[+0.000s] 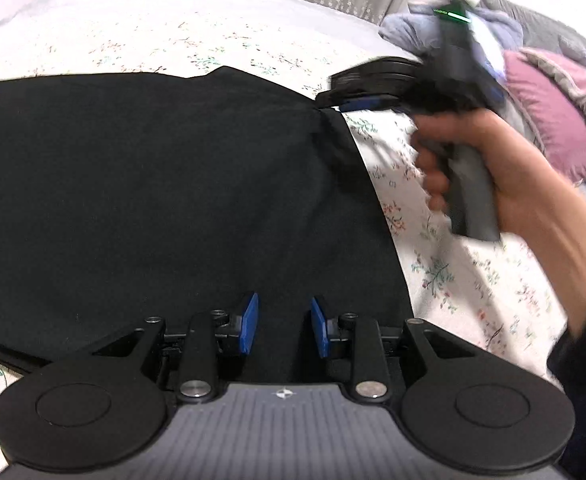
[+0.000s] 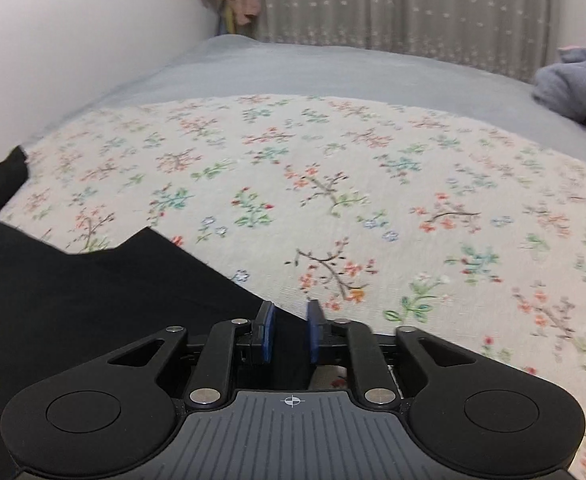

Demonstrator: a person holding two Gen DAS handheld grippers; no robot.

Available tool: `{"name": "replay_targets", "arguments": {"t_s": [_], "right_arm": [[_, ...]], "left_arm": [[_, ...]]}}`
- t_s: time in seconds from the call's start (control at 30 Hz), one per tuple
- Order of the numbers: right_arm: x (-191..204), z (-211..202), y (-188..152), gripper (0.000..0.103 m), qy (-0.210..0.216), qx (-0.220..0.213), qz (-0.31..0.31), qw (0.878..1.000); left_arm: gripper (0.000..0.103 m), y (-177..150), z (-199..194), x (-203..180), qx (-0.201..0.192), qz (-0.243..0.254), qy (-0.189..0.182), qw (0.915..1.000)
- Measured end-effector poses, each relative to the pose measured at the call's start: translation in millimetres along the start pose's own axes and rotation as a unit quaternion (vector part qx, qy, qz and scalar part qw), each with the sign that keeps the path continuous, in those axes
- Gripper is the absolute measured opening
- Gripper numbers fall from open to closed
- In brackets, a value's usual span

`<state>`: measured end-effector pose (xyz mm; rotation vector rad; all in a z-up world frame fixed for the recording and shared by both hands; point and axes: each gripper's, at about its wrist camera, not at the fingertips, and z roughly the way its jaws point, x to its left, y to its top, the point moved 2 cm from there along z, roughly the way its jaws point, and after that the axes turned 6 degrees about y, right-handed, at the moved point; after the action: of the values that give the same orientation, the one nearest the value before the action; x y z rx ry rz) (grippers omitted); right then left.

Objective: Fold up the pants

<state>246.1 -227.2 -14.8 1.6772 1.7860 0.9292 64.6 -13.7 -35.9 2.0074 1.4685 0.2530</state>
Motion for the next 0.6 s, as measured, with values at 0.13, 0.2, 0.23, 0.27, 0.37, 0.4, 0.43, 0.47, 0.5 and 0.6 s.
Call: {"name": "replay_targets", "arguments": {"t_s": [0.13,0.2,0.23,0.27,0.37,0.4,0.43,0.47,0.5,0.6], "right_arm": [[-2.2,-49.4,-19.4,0.052,0.073,-0.036,0.065,0.995],[-1.4,-77.8,-42.1,0.068,0.103,-0.041,0.074,0.991],[-1.5,-89.8,-54.1,0.07,0.118,-0.039,0.077,0.989],[-2.9,-99.9,-67.7,0.07,0.131,-0.032,0.085,0.987],[-11.6,-121.6,-108.8,0.07,0.164,-0.009,0.14,0.976],[-13.5,-127.6,-121.4,0.07,0.177,-0.009,0.158,0.971],[-13.4,-132.8,-130.2,0.07,0.184,-0.015,0.17,0.968],[-12.8,-138.0,-138.0,0.07,0.19,-0.019,0.183,0.964],[-11.5,-143.2,-142.9,0.07,0.196,-0.022,0.199,0.96],[4.2,-152.6,-154.3,0.07,0.235,-0.019,0.225,0.945]], "left_arm": [[0.035,7.8,-18.5,13.9,-0.043,0.009,0.051,0.9978],[0.039,13.2,-28.2,29.0,-0.06,-0.015,0.06,0.9963],[0.04,14.8,-30.2,37.7,-0.063,-0.031,0.061,0.9957],[0.04,16.0,-31.8,46.6,-0.064,-0.047,0.066,0.9947],[0.04,15.7,-32.5,64.6,-0.065,-0.069,0.093,0.9912],[0.04,14.7,-31.8,68.6,-0.065,-0.071,0.098,0.9905],[0.04,12.9,-32.3,71.4,-0.064,-0.073,0.102,0.99],[0.041,10.2,-33.5,73.8,-0.063,-0.074,0.108,0.9894],[0.042,7.7,-32.3,77.0,-0.061,-0.073,0.118,0.9885],[0.043,0.5,-33.6,91.8,-0.05,-0.083,0.132,0.9865]]}}
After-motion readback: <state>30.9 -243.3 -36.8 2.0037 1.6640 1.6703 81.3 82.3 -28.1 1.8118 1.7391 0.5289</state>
